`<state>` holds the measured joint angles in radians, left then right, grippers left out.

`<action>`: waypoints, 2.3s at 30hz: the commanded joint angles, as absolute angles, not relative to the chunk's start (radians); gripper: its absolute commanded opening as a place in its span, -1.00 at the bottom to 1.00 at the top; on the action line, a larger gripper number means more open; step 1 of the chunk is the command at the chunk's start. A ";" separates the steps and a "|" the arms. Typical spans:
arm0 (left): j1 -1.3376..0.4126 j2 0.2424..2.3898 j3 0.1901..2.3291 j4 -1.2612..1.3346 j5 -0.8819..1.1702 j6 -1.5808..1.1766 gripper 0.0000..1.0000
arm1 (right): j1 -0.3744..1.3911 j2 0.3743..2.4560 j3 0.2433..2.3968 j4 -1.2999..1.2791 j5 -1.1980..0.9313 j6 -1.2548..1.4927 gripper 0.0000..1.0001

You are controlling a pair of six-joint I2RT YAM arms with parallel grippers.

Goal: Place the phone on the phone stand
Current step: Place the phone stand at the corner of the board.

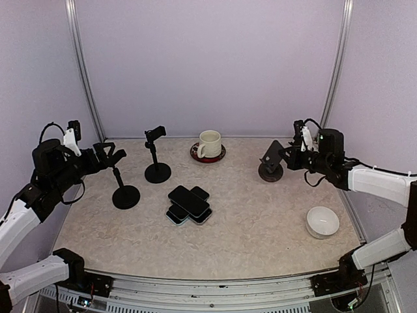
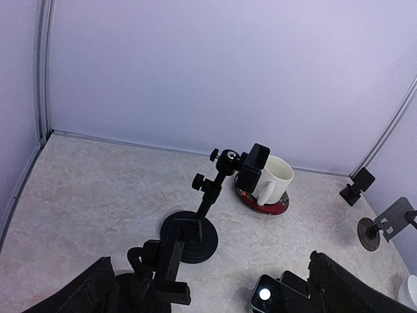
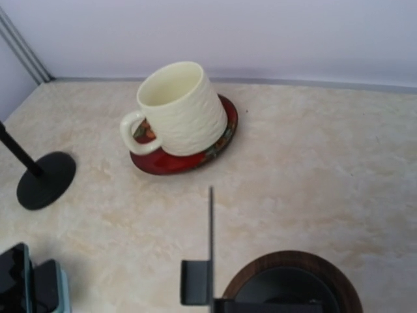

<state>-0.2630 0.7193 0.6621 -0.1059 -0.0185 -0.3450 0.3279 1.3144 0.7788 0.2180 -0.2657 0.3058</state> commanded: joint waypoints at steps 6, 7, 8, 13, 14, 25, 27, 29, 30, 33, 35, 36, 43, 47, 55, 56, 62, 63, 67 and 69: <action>-0.258 0.719 0.663 -0.105 -0.010 -0.350 0.97 | 0.081 1.297 0.798 0.176 -0.552 0.170 -1.00; -0.258 0.721 0.663 -0.106 -0.009 -0.350 0.97 | 0.054 1.310 0.803 0.169 -0.584 0.161 -1.00; -0.258 0.724 0.664 -0.105 -0.007 -0.350 0.97 | 0.031 1.327 0.810 0.163 -0.613 0.153 -1.00; -0.258 0.720 0.664 -0.106 -0.010 -0.348 0.98 | -0.062 1.401 0.838 0.147 -0.750 0.123 -1.00; -0.258 0.719 0.663 -0.106 -0.012 -0.349 0.98 | -0.081 1.414 0.846 0.138 -0.771 0.119 -1.00; -0.258 0.721 0.664 -0.105 -0.003 -0.348 0.98 | -0.221 1.472 0.866 0.114 -0.859 0.089 -1.00; -0.258 0.720 0.666 -0.107 0.000 -0.348 0.97 | -0.235 1.488 0.886 0.102 -0.877 0.084 -1.00; -0.260 0.712 0.663 -0.105 -0.002 -0.348 0.97 | -0.256 1.504 0.905 0.085 -0.888 0.078 -1.00; -0.261 0.708 0.662 -0.104 -0.005 -0.348 0.98 | -0.268 1.509 0.913 0.082 -0.898 0.080 -1.00; -0.267 0.707 0.662 -0.107 -0.009 -0.346 0.98 | -0.301 1.529 0.912 0.108 -0.930 0.102 -1.00; -0.270 0.707 0.664 -0.107 -0.008 -0.344 0.98 | -0.317 1.541 0.918 0.094 -0.927 0.102 -1.00; -0.272 0.706 0.663 -0.108 -0.012 -0.344 0.98 | -0.323 1.545 0.924 0.081 -0.921 0.097 -1.00; -0.286 0.719 0.664 -0.107 -0.012 -0.344 0.98 | -0.345 1.542 0.942 0.036 -0.853 0.066 -1.00; -0.291 0.727 0.663 -0.107 -0.012 -0.345 0.97 | -0.362 1.556 0.967 0.034 -0.840 0.066 -1.00; -0.291 0.733 0.663 -0.107 -0.016 -0.347 0.98 | -0.370 1.595 1.011 0.022 -0.840 0.052 -1.00; -0.291 0.736 0.663 -0.107 -0.017 -0.347 0.98 | -0.371 1.601 1.009 0.025 -0.837 0.051 -1.00; -0.291 0.742 0.664 -0.106 -0.011 -0.349 0.98 | -0.371 1.653 1.011 0.030 -0.828 0.045 -1.00; -0.291 0.742 0.664 -0.107 -0.011 -0.348 0.98 | -0.372 1.659 1.009 0.028 -0.820 0.041 -1.00; -0.294 0.743 0.664 -0.108 -0.011 -0.347 0.97 | -0.372 1.681 1.012 0.021 -0.802 0.037 -1.00; -0.295 0.740 0.664 -0.110 -0.014 -0.346 0.98 | -0.372 1.685 1.012 0.020 -0.799 0.037 -1.00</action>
